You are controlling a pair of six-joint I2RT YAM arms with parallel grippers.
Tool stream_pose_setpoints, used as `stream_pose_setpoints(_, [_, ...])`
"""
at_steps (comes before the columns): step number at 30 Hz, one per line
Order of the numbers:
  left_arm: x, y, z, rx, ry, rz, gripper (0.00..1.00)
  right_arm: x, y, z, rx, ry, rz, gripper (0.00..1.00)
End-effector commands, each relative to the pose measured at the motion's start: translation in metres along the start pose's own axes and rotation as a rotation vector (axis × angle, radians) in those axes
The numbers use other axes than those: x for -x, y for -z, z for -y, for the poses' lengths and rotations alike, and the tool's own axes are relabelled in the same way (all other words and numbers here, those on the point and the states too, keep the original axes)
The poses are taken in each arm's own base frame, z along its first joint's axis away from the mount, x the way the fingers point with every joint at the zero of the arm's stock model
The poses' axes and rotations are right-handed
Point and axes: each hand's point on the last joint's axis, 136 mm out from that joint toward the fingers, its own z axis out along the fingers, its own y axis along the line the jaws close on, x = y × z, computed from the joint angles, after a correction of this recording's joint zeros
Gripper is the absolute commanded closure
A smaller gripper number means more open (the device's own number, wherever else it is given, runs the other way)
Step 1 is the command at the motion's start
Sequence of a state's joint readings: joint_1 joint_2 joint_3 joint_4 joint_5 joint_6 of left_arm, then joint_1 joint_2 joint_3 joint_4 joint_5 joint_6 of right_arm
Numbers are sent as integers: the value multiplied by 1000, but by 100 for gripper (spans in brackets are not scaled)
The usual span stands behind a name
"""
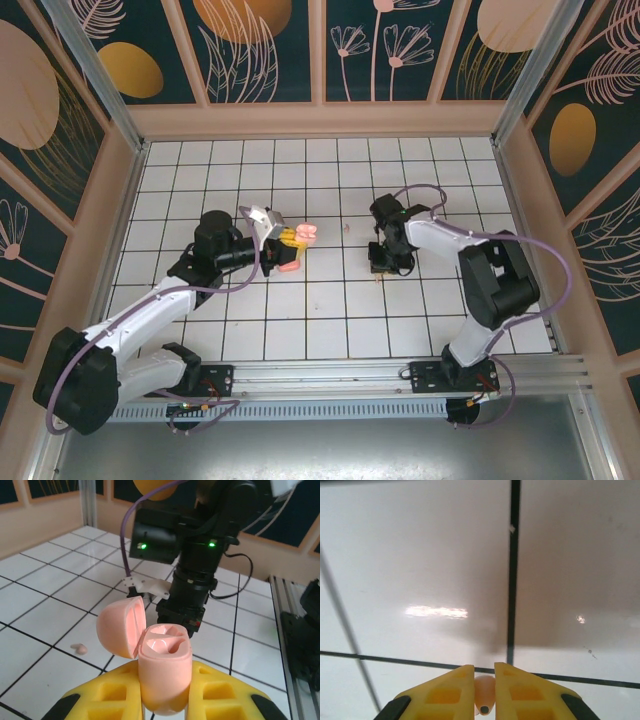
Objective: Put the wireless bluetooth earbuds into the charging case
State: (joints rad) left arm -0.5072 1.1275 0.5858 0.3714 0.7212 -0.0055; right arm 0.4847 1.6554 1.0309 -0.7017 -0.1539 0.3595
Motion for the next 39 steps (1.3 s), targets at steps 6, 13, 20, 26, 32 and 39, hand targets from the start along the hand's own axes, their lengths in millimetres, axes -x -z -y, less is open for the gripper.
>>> stream_pose_setpoints(6, [13, -7, -5, 11, 6, 167, 94, 65, 117, -68, 279, 120, 512, 87])
stream_pose_setpoints(13, [21, -12, 3, -31, -37, 253, 94, 66, 201, -133, 548, 341, 833, 87])
stream_pose_setpoints(20, [27, -12, 4, -36, -57, 291, 94, 39, 229, -169, 696, 512, 946, 87])
stream_pose_setpoints(26, [29, -11, 4, -29, -61, 301, 94, 22, 242, -177, 794, 572, 999, 86])
stream_pose_setpoints(32, [33, -11, 4, -31, -55, 308, 94, 11, 253, -181, 864, 601, 1033, 86])
stream_pose_setpoints(39, [41, -10, 6, -44, -54, 328, 94, 8, 253, -189, 901, 618, 1036, 85])
